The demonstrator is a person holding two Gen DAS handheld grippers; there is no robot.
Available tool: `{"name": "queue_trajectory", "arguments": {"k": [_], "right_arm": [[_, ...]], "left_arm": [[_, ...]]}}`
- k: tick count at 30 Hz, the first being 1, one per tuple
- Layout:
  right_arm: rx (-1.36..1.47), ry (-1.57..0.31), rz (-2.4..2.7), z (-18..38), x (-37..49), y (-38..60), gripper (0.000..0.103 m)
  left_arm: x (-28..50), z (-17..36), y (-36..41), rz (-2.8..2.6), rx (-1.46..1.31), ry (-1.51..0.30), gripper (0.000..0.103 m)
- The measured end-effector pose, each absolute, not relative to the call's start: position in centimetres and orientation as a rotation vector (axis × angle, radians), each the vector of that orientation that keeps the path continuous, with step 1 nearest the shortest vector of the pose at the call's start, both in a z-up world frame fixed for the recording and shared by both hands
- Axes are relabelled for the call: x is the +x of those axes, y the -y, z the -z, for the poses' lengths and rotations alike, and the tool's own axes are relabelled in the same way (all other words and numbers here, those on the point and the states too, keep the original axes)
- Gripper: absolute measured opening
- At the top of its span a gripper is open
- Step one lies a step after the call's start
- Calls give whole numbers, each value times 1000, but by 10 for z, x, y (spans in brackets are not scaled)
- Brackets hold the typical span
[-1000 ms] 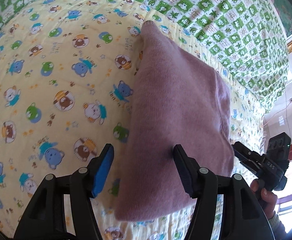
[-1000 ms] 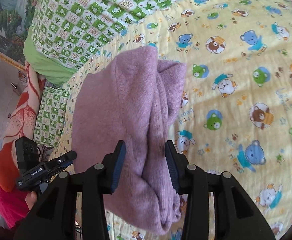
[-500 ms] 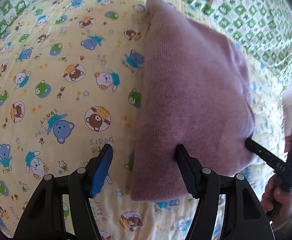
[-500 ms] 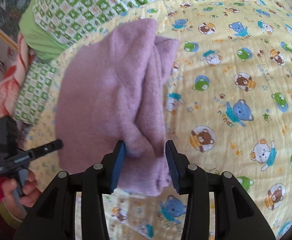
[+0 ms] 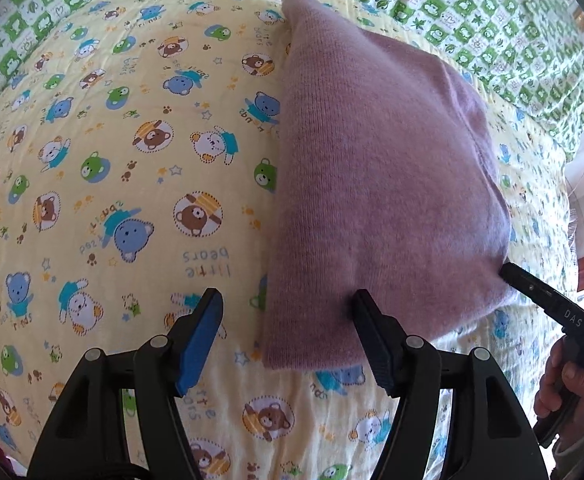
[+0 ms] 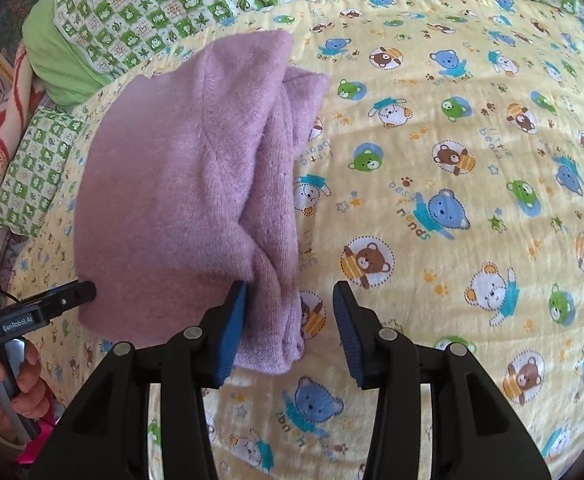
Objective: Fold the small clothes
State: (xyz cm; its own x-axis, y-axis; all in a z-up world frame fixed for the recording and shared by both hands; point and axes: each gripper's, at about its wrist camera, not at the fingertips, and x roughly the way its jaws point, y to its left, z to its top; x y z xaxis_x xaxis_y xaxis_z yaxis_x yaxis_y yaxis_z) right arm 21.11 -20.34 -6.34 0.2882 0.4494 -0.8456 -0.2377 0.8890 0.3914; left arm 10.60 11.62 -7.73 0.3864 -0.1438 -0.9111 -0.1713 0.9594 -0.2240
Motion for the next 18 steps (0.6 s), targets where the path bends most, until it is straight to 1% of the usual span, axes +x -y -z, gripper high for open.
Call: {"name": "queue_trajectory", "arguments": {"k": [3, 5, 7, 10, 13, 18], "right_arm": [[200, -1185, -473, 56, 201, 209, 46], [192, -1170, -477, 50, 193, 210, 50], [191, -1148, -495, 44, 183, 211, 60], [171, -1124, -515, 38, 169, 205, 67], [148, -1110, -531, 35, 155, 201, 72], [124, -1091, -567, 38, 128, 196, 76]], "left_arm": [[91, 73, -113, -23, -305, -1165, 71], [81, 72, -112, -33, -294, -1159, 74], [67, 71, -112, -39, -288, -1149, 76], [49, 71, -113, -44, -276, -1138, 77], [38, 69, -110, -46, -243, -1108, 77], [9, 71, -100, -83, -171, -1048, 77]]}}
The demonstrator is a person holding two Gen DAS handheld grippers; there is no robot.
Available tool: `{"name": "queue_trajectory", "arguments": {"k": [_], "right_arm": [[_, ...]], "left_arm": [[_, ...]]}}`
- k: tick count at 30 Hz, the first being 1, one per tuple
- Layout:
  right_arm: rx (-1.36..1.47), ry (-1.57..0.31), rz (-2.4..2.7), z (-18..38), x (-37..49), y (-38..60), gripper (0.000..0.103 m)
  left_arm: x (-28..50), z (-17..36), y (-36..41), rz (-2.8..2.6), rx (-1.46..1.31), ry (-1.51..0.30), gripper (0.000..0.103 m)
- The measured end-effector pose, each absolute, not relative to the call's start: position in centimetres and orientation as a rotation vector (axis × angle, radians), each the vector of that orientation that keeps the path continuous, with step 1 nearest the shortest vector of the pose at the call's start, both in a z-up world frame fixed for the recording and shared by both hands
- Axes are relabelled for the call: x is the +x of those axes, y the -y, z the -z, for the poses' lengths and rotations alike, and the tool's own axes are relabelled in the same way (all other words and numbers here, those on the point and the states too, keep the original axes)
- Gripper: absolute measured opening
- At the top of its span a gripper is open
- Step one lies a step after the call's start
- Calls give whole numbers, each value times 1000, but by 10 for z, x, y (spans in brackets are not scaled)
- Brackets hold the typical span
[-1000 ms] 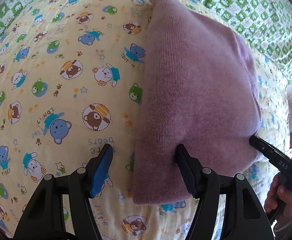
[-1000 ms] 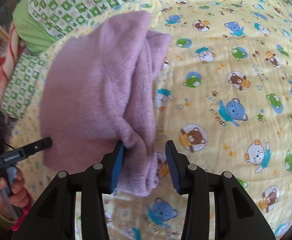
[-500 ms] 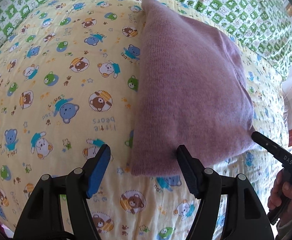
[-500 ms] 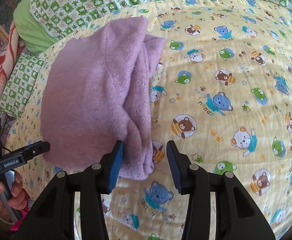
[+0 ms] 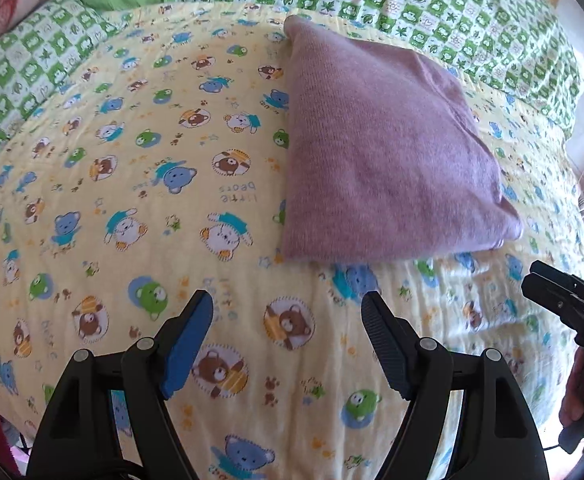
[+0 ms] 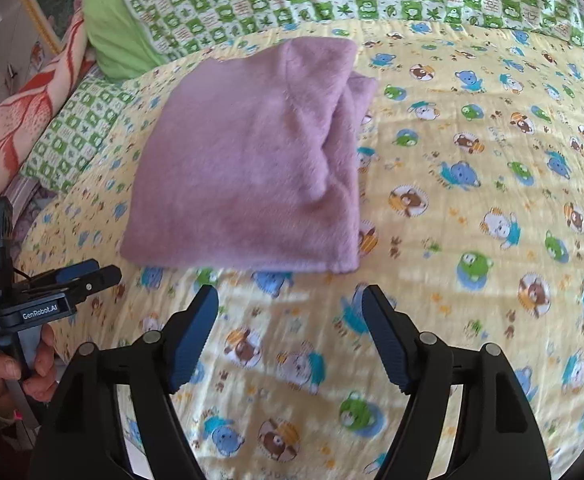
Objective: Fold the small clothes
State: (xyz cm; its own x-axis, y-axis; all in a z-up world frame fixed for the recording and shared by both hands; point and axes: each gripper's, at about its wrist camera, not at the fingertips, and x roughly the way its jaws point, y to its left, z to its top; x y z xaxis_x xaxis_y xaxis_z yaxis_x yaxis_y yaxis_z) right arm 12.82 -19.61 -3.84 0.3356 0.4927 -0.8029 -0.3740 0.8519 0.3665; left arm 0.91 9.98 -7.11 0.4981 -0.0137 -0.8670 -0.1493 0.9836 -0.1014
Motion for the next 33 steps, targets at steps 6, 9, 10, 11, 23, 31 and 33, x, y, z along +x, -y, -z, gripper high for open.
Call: {"name": "queue_trajectory", "arguments": {"k": [6, 9, 10, 11, 23, 31, 33], "right_arm": [[72, -1054, -605, 42, 95, 188, 82], [61, -1049, -605, 45, 85, 186, 84], [59, -1050, -606, 46, 82, 186, 84], [55, -1050, -607, 47, 79, 185, 84], [6, -958, -591, 37, 67, 179, 88], [-21, -923, -579, 29, 86, 173, 90], [-27, -917, -587, 28, 90, 170, 90]], "left_arm": [[-4, 77, -95, -87, -145, -1049, 77], [-11, 77, -89, -74, -139, -1050, 77], [-13, 77, -87, -67, -129, -1049, 78], [-14, 77, -85, -61, -114, -1048, 78], [-17, 49, -73, -71, 5, -909, 85], [-1, 39, -73, -83, 24, -871, 88], [3, 40, -72, -87, 19, -870, 89]]}}
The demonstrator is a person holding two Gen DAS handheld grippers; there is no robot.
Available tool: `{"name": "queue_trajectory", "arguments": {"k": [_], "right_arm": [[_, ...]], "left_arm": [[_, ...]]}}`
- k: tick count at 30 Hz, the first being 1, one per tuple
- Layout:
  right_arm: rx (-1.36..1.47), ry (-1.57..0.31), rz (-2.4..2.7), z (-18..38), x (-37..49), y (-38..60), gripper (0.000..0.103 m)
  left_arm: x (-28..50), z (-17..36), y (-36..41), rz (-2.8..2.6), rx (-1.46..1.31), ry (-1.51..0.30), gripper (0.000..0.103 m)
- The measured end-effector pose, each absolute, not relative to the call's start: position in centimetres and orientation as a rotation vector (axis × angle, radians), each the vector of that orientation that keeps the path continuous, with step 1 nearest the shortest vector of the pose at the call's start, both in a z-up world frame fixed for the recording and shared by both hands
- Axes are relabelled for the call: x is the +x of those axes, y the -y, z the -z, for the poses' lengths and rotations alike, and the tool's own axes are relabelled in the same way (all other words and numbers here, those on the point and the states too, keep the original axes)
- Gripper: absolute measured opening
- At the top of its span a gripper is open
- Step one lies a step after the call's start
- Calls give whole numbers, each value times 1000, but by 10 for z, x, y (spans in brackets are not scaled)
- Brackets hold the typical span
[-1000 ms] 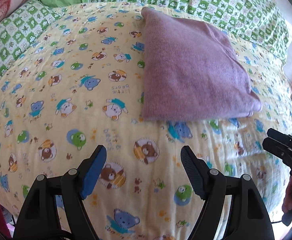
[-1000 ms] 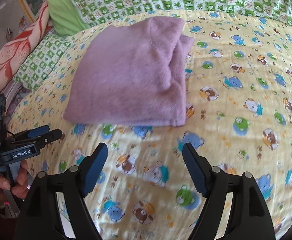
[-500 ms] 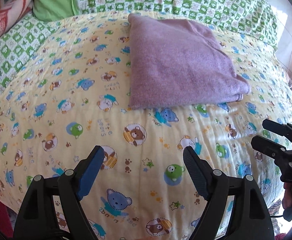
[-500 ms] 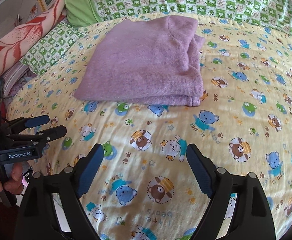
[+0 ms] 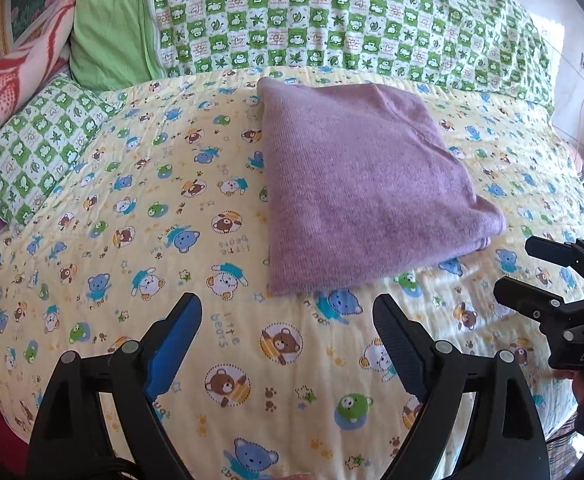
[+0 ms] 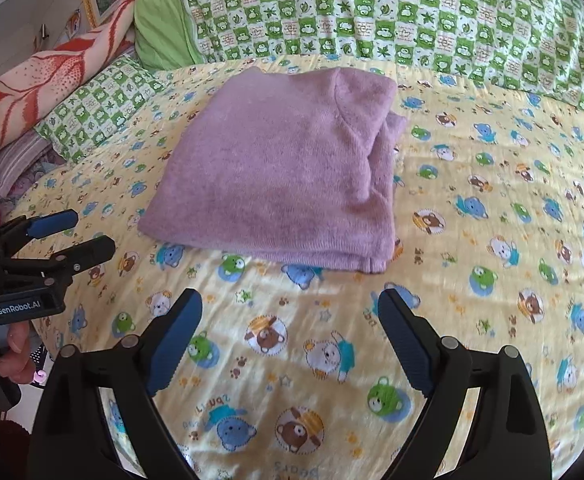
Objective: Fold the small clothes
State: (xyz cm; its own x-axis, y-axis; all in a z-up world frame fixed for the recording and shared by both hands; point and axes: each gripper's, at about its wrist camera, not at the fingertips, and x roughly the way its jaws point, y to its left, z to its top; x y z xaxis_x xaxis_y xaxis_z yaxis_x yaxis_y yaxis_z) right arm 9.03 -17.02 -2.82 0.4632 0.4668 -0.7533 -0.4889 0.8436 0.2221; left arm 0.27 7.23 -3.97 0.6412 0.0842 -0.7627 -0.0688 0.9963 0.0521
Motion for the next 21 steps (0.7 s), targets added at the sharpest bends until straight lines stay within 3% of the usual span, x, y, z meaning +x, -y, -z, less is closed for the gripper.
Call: {"name": "queue_trajectory", "arguments": {"k": [21], "right_arm": [[-55, -910, -572, 35, 116, 161, 90]], "left_arm": [[17, 41, -63, -141, 12, -858, 90]]}}
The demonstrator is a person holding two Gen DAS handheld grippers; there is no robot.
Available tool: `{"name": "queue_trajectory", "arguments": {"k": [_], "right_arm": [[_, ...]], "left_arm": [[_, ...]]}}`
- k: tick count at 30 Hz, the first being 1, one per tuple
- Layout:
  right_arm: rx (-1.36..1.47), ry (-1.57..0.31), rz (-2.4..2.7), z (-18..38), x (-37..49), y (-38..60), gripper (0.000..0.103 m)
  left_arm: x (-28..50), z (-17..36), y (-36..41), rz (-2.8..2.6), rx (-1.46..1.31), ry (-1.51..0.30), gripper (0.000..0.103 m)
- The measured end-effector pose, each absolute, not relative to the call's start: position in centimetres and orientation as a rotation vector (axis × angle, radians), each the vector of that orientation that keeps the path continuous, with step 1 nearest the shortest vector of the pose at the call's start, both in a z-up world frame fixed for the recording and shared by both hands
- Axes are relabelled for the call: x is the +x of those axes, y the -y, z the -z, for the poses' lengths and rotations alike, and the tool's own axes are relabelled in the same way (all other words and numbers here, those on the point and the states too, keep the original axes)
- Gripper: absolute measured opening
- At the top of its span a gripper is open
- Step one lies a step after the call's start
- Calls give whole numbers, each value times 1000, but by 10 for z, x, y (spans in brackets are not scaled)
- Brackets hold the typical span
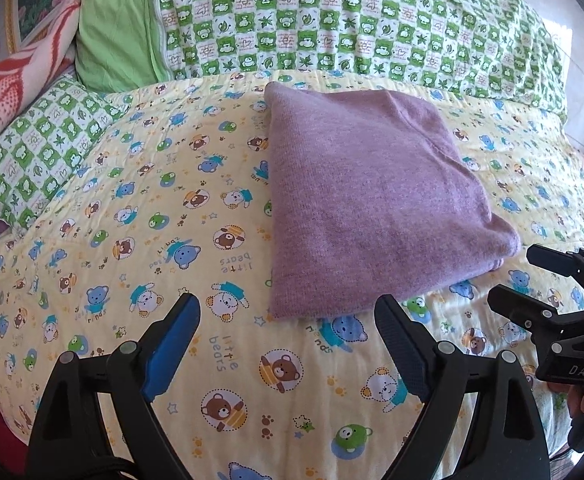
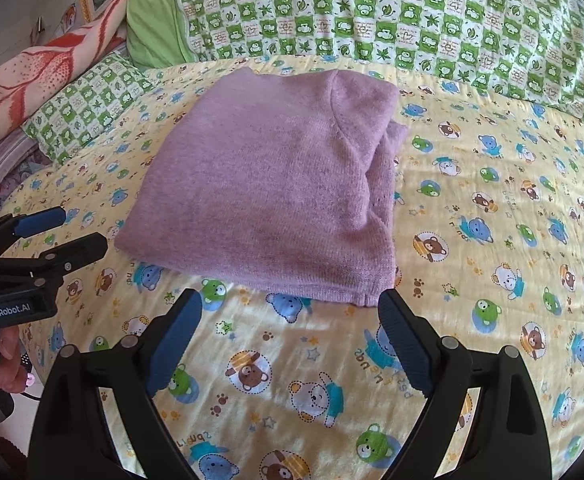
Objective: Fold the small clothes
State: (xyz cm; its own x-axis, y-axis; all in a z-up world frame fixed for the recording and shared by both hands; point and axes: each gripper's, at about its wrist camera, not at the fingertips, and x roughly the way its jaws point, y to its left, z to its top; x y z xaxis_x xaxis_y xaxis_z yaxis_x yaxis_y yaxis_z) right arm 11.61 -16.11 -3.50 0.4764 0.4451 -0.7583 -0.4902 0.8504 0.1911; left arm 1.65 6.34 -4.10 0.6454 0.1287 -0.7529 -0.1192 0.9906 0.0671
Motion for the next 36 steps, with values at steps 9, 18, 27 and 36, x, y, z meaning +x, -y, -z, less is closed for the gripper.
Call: {"name": "queue_trajectory", "arguments": {"k": [9, 18, 27, 36], "right_arm": [[-40, -896, -572, 31, 114, 163, 90], [-29, -891, -565, 29, 114, 165, 90], [-28, -888, -565, 27, 112, 164, 90], [-29, -885, -568, 24, 113, 164, 90]], "left_arm": [[13, 38, -61, -129, 27, -847, 91], [12, 38, -60, -127, 28, -847, 91], [12, 34, -60, -119, 26, -838, 91], [14, 35, -61, -106, 29, -847, 91]]}}
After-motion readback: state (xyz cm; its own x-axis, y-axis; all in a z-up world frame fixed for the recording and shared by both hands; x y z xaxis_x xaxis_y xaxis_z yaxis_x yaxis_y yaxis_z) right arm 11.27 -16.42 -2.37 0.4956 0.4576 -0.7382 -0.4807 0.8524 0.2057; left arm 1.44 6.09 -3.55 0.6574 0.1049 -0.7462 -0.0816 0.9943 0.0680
